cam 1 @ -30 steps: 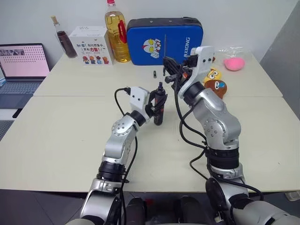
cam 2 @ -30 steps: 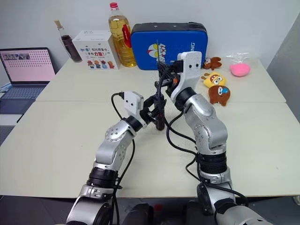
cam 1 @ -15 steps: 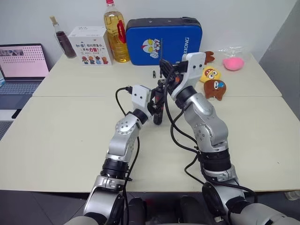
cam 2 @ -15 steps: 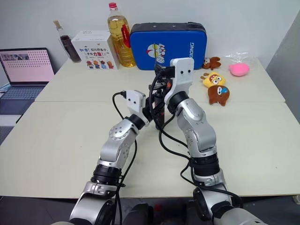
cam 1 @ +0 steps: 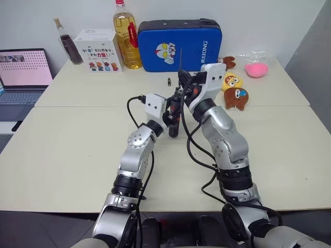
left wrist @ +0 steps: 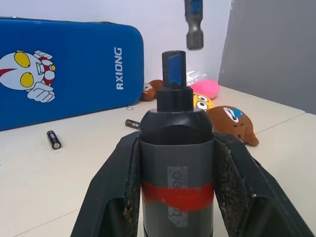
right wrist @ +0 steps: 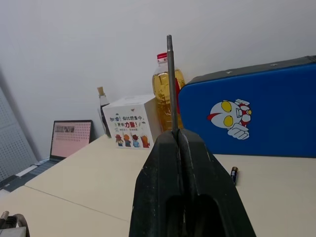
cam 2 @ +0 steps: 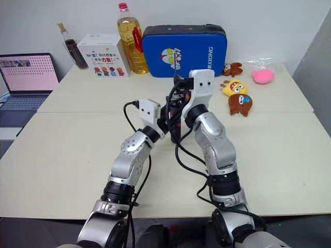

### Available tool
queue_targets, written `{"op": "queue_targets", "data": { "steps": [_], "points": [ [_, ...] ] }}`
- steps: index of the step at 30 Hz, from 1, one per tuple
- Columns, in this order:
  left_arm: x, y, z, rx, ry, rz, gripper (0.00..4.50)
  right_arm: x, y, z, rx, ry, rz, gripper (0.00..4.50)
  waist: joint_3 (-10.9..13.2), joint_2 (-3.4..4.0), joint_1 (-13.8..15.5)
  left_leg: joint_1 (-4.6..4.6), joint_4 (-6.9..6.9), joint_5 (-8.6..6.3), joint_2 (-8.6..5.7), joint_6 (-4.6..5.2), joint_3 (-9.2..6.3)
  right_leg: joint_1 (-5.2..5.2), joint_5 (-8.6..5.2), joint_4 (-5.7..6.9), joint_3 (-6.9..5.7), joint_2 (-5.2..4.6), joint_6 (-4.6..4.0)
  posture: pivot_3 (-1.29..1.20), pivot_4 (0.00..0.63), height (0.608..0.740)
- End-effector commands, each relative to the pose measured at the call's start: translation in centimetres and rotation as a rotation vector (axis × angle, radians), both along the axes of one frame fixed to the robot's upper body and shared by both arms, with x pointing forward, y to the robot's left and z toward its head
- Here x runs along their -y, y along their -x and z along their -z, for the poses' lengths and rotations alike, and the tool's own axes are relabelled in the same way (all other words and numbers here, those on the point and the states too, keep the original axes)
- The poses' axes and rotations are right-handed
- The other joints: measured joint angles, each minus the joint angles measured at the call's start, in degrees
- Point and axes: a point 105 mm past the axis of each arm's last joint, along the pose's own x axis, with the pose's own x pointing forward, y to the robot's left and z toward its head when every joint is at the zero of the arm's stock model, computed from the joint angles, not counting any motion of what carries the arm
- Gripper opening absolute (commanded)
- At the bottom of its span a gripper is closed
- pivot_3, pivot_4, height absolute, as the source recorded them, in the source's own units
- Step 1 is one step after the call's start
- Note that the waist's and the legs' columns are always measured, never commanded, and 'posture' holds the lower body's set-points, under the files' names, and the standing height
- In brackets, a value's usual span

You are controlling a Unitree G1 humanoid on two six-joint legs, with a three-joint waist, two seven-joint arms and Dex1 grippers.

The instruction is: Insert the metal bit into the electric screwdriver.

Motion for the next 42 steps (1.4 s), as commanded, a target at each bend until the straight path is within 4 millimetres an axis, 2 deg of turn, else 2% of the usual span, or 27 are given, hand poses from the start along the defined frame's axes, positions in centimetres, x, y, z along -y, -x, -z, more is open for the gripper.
{"op": "queue_targets", "data": {
  "steps": [1, 14, 20, 42],
  "points": [
    [-0.3, 0.0, -0.6, 0.029, -0.013, -0.024, 1.65, -0.6, 0.5, -1.7, 0.066, -0.030, -0.017, 0.06, 0.0, 0.00, 0.0, 0.00, 0.00, 0.00, 0.00, 0.00, 0.00, 0.00, 0.00, 0.00, 0.00, 0.00, 0.00, 0.00, 0.150, 0.740],
    [-0.4, 0.1, -0.5, 0.030, -0.015, -0.023, 1.65, -0.6, 0.3, -2.9, 0.097, -0.061, -0.017, 0.06, 0.0, 0.00, 0.0, 0.00, -0.01, 0.00, 0.01, 0.00, 0.01, 0.00, 0.00, 0.00, 0.00, 0.00, 0.00, 0.00, 0.150, 0.740],
    [-0.3, 0.1, -0.5, 0.031, -0.016, -0.022, 1.65, -0.6, 0.1, -2.0, 0.077, -0.049, -0.019, 0.06, 0.0, 0.00, 0.0, 0.00, -0.01, 0.00, 0.01, 0.00, 0.01, 0.00, 0.00, 0.00, 0.00, 0.00, 0.00, 0.00, 0.150, 0.740],
    [-0.5, 0.3, -0.6, 0.032, -0.021, -0.025, 1.65, -2.0, 0.1, -1.6, 0.069, -0.059, -0.051, 0.06, 0.0, 0.00, 0.0, 0.00, -0.02, 0.00, 0.02, 0.00, 0.00, 0.00, 0.00, -0.01, 0.00, 0.01, 0.00, 0.00, 0.150, 0.740]
  ]
}}
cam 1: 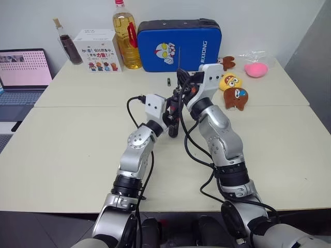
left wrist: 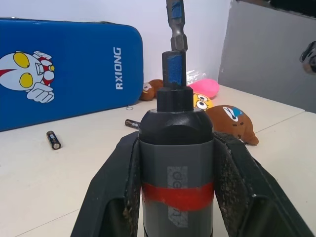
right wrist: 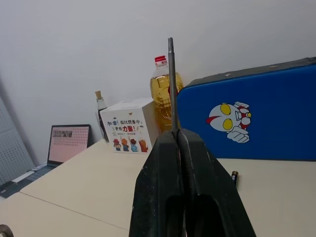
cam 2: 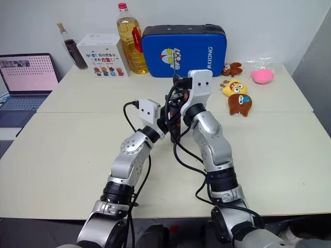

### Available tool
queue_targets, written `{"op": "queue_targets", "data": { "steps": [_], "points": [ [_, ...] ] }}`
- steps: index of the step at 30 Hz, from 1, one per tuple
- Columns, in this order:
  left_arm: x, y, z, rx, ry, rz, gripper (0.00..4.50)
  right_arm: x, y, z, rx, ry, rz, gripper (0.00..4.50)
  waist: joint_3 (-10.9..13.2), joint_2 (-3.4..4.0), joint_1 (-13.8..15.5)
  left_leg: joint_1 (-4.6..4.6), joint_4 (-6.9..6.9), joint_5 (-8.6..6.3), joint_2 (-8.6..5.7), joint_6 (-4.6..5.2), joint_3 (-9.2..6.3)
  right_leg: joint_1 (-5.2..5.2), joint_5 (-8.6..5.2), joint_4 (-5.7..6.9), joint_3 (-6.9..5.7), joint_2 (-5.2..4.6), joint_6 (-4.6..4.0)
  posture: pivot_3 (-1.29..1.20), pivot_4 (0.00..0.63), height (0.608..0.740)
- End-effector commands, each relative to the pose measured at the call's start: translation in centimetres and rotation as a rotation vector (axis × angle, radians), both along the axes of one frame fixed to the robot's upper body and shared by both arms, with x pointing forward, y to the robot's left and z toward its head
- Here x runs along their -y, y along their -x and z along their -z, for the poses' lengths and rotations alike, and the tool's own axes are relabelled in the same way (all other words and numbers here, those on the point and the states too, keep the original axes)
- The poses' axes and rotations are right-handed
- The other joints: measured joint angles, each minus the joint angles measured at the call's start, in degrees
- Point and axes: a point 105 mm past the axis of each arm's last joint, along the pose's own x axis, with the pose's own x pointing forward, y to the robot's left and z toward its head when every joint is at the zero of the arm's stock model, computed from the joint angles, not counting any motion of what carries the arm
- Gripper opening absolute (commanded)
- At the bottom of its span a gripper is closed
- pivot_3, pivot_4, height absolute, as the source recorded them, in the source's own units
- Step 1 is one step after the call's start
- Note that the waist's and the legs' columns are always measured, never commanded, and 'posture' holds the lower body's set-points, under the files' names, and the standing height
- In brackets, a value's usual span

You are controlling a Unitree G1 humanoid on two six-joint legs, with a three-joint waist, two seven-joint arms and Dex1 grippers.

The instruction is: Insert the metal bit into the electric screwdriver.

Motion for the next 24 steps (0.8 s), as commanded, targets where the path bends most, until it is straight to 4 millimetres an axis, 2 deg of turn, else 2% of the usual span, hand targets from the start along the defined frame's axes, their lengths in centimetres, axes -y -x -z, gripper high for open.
{"op": "queue_targets", "data": {
  "steps": [1, 14, 24],
  "points": [
    [-0.4, 0.2, -0.6, 0.028, -0.014, -0.023, 1.65, -1.6, 0.9, -1.7, 0.049, -0.044, -0.055, 0.06, 0.0, 0.00, 0.0, 0.00, 0.00, 0.00, 0.00, 0.00, 0.00, 0.00, 0.00, 0.00, 0.00, 0.00, 0.00, 0.00, 0.150, 0.740],
    [-0.6, 0.2, -0.5, 0.026, -0.014, -0.033, 1.65, -1.9, 1.0, -1.5, 0.049, -0.038, -0.064, 0.06, 0.0, 0.00, 0.0, 0.00, -0.01, 0.00, 0.01, 0.00, 0.00, 0.00, 0.00, 0.00, 0.01, 0.00, 0.00, 0.00, 0.150, 0.740],
    [-0.6, 0.1, -0.6, 0.028, -0.018, -0.033, 1.65, -1.0, 1.6, 0.1, 0.024, 0.013, -0.053, 0.06, 0.0, 0.00, 0.0, 0.00, -0.01, 0.00, 0.01, 0.00, -0.02, 0.00, 0.00, -0.01, 0.01, 0.00, 0.00, 0.00, 0.150, 0.740]
  ]
}}
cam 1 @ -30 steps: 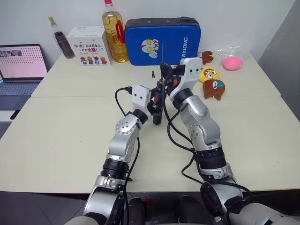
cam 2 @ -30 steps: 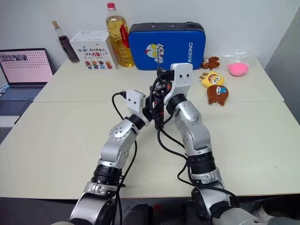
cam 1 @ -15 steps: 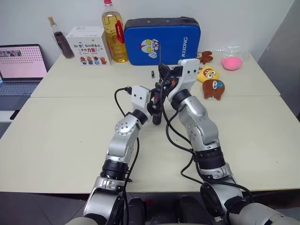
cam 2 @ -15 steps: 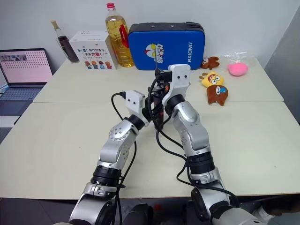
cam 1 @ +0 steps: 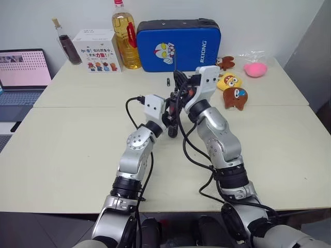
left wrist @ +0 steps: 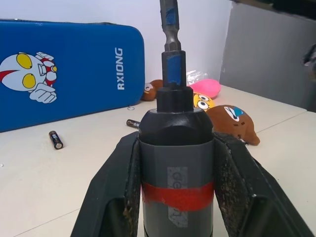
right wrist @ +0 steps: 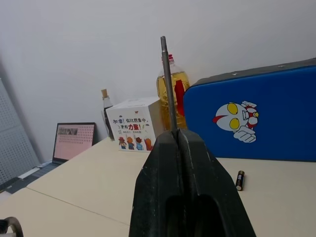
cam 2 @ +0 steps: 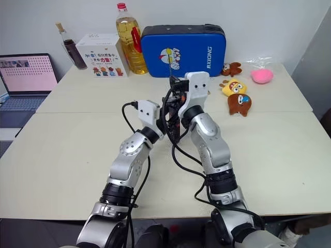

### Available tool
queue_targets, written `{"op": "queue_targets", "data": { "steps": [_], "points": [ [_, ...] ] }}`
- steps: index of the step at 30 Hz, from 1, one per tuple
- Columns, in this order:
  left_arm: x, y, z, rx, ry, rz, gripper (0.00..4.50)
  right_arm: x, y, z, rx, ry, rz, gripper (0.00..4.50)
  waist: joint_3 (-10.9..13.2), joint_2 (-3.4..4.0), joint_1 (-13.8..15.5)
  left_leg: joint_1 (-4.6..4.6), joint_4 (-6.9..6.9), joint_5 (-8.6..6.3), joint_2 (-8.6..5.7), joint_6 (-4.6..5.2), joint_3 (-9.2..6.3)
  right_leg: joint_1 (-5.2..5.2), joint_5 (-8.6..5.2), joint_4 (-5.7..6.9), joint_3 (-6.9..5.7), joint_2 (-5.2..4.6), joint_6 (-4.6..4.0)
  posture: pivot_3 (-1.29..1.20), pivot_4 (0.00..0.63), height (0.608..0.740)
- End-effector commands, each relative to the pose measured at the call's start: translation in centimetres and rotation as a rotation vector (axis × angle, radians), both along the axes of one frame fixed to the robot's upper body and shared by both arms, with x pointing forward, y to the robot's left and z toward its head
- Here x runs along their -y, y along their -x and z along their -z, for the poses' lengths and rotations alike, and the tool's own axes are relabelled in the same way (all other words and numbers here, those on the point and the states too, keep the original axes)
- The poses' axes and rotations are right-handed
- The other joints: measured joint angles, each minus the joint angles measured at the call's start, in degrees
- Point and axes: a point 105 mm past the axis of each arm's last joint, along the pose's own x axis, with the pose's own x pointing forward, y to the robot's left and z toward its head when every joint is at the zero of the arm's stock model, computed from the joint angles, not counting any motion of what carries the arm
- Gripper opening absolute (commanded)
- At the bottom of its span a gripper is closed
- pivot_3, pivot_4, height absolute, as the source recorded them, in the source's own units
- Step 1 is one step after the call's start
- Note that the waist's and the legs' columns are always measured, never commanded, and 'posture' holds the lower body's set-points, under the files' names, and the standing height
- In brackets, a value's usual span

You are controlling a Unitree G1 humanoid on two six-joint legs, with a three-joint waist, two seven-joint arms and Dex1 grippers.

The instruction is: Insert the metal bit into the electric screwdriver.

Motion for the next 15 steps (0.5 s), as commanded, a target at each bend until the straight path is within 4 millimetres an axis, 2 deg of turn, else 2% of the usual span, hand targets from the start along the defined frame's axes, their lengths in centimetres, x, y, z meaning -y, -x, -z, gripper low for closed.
{"op": "queue_targets", "data": {
  "steps": [1, 15],
  "points": [
    [-0.3, -0.1, -0.6, 0.025, -0.016, -0.020, 1.65, -0.5, 0.9, 0.0, 0.011, 0.009, -0.029, 0.06, 0.0, 0.00, 0.0, 0.00, 0.00, 0.00, 0.00, 0.00, -0.01, 0.00, 0.00, 0.00, 0.00, 0.00, 0.00, 0.00, 0.150, 0.740],
    [-0.3, -0.1, -0.6, 0.027, -0.012, -0.022, 1.65, -0.5, 0.4, 1.4, -0.041, 0.075, -0.034, 0.06, 0.0, 0.00, 0.0, 0.02, -0.01, 0.00, 0.00, 0.00, 0.01, 0.00, 0.00, 0.00, -0.01, 0.02, 0.00, 0.00, 0.150, 0.740]
  ]
}}
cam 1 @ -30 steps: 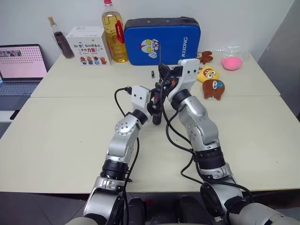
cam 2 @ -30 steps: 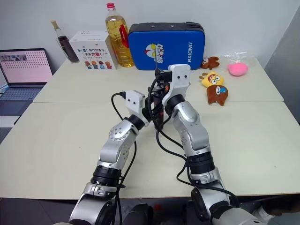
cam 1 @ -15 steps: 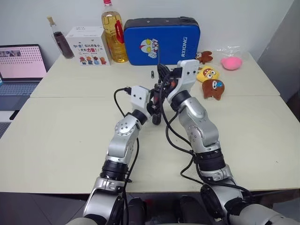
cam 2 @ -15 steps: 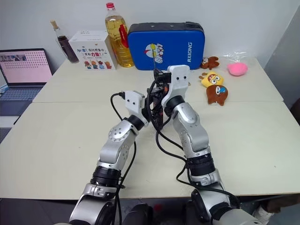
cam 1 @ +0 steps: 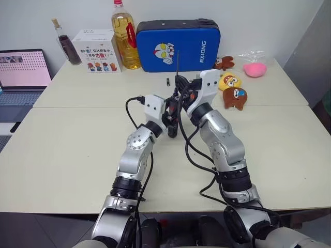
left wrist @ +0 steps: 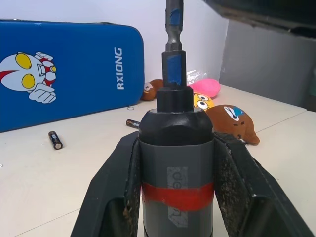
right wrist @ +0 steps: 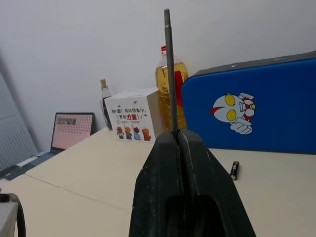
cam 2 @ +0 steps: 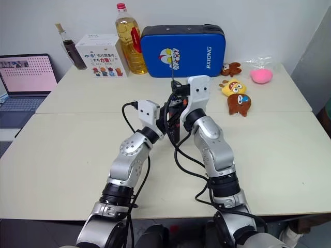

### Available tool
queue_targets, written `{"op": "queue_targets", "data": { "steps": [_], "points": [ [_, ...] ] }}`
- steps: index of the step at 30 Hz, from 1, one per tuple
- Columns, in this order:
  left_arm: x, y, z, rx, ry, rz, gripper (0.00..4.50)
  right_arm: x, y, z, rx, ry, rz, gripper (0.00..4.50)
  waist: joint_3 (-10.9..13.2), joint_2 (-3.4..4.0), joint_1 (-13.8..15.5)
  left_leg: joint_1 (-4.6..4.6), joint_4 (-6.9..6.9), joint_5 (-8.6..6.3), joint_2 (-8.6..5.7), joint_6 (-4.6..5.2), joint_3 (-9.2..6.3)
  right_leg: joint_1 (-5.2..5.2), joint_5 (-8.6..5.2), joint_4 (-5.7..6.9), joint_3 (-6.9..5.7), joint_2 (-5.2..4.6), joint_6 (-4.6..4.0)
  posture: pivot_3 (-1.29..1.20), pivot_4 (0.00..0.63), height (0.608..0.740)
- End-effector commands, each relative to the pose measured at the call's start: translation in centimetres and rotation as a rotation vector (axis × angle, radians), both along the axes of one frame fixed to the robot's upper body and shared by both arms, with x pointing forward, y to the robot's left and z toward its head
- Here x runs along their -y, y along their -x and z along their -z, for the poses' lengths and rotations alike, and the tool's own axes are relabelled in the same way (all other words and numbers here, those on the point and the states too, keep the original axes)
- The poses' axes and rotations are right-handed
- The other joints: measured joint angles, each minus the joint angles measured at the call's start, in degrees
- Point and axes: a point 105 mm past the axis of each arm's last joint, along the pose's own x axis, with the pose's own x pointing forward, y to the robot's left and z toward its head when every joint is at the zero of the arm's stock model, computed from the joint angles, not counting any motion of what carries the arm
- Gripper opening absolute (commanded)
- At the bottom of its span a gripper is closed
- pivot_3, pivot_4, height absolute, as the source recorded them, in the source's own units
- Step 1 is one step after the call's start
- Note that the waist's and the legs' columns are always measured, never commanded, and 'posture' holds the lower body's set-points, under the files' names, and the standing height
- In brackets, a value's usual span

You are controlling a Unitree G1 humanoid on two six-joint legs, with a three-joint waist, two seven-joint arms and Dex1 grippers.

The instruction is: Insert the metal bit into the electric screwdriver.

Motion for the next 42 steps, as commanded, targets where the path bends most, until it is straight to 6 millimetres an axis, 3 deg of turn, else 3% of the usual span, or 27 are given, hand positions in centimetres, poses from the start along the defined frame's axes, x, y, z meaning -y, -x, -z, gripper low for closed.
{"op": "queue_targets", "data": {
  "steps": [1, 16, 26, 42],
  "points": [
    [-0.2, -0.1, -0.6, 0.027, -0.011, -0.021, 1.65, -0.8, 0.2, 0.5, -0.019, 0.026, -0.031, 0.06, 0.0, 0.00, 0.0, 0.00, 0.00, 0.00, 0.00, 0.00, 0.00, 0.00, 0.00, 0.00, 0.00, 0.00, 0.00, 0.00, 0.150, 0.740],
    [-0.3, -0.1, -0.5, 0.026, -0.012, -0.024, 1.65, -0.4, -0.4, 2.1, -0.103, 0.079, -0.027, 0.06, 0.0, 0.00, 0.0, 0.03, -0.01, 0.00, 0.00, 0.00, 0.03, 0.00, 0.00, 0.00, -0.01, 0.01, 0.00, 0.00, 0.150, 0.740],
    [-0.4, 0.0, -0.4, 0.025, -0.011, -0.033, 1.65, -0.8, -0.5, 2.1, -0.131, 0.159, -0.051, 0.06, 0.0, 0.00, 0.0, 0.08, -0.03, 0.00, 0.01, 0.01, 0.05, 0.02, 0.00, 0.00, -0.01, 0.02, 0.00, 0.00, 0.150, 0.740],
    [-0.6, 0.0, -0.3, 0.025, -0.014, -0.041, 1.65, -0.1, -0.1, 5.0, -0.208, 0.300, -0.063, 0.06, -0.1, 0.01, 0.0, 0.13, -0.03, -0.01, 0.00, 0.01, 0.06, 0.07, 0.00, 0.00, -0.01, 0.02, 0.00, 0.00, 0.150, 0.740]
  ]
}}
